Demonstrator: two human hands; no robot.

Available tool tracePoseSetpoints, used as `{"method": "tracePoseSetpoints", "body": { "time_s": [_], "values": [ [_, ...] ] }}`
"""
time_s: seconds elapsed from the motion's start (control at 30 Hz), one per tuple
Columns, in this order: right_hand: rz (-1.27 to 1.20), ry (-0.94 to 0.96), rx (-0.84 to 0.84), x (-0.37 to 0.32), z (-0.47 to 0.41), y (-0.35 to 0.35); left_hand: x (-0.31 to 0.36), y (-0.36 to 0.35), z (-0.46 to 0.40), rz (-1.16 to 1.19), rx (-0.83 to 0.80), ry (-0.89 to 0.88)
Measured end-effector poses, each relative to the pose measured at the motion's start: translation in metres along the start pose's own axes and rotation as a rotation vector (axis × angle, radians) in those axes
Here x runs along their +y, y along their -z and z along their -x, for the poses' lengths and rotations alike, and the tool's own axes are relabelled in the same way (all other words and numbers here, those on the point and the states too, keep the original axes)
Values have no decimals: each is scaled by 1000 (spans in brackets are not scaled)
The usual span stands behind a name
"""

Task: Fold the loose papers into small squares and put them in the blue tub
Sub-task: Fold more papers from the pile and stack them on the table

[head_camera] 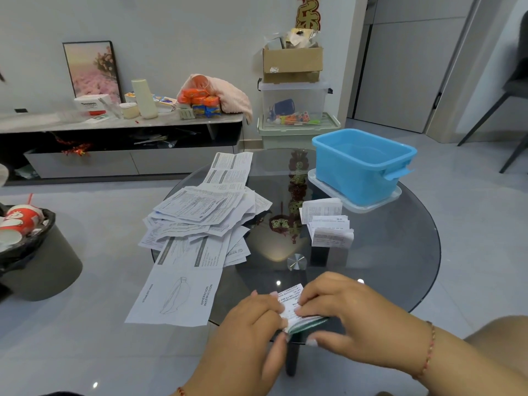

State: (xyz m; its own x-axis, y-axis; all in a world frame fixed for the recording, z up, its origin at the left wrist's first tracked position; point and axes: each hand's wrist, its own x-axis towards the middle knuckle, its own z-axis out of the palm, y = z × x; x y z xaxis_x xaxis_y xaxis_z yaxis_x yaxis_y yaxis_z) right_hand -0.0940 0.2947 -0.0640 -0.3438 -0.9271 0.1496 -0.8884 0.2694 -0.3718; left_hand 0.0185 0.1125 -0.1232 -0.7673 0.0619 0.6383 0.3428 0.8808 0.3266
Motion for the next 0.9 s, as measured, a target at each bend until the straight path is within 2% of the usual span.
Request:
{"method": "tracePoseSetpoints", "body": {
  "time_s": [0.1, 0.23, 0.3, 0.43, 0.9],
  "values": [
    [-85, -58, 55, 3, -5, -5, 3, -4, 1, 52, 91, 115],
    [-136, -165, 96, 6, -9, -10, 10, -5, 1, 51, 153, 363],
    [-100, -219, 105, 6, -12, -12, 12, -6, 0, 57, 154, 489],
    [-120, -371, 124, 1, -15, -12, 18, -8, -5, 28, 94, 604],
    [-57, -575, 102, -12, -21, -13, 26, -10, -15, -68, 51, 693]
  ]
}}
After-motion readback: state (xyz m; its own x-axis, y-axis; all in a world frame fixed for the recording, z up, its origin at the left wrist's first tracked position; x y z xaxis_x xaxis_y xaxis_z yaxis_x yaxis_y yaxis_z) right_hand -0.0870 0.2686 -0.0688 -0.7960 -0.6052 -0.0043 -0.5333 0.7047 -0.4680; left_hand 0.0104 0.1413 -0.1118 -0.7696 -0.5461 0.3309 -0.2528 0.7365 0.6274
